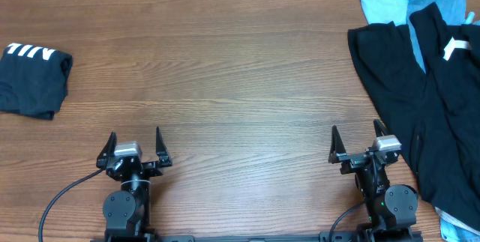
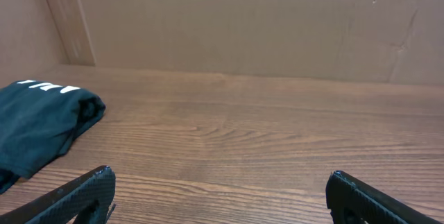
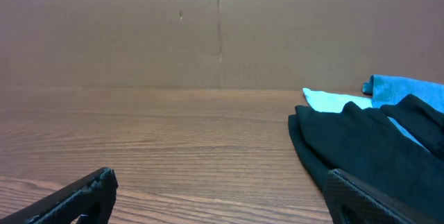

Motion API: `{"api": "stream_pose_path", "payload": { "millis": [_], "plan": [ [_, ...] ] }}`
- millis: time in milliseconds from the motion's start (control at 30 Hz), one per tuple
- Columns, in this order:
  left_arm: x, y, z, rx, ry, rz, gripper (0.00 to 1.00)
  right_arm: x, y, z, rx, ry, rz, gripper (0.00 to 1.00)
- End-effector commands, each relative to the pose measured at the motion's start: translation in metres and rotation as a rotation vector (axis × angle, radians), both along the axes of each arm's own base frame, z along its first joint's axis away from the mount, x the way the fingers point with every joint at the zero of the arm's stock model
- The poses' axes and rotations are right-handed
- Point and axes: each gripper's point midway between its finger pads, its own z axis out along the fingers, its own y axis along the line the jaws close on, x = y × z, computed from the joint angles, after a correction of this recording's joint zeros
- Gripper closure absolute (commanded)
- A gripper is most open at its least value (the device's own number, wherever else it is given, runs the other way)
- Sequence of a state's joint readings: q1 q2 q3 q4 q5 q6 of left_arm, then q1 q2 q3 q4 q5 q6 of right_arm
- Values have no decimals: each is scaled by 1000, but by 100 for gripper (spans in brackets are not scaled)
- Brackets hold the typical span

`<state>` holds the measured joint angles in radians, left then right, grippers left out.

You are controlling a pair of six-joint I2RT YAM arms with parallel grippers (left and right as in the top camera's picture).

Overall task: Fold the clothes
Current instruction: 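Reach the right gripper into the clothes pile and grasp black pants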

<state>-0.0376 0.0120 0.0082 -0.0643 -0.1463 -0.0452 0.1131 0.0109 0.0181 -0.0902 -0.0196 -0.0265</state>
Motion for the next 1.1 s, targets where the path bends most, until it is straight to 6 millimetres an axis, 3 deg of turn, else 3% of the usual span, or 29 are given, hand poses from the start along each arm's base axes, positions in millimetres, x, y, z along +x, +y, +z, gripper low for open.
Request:
{"api": "stream_pose_path", "payload": {
  "millis": [0,1067],
  "plan": [
    [2,-1,-10,23,41,-8,0,0,1,-2,-3,-5,4,0],
    [2,-2,-10,23,41,-12,0,0,1,-1,30,-2,4,0]
  ]
}}
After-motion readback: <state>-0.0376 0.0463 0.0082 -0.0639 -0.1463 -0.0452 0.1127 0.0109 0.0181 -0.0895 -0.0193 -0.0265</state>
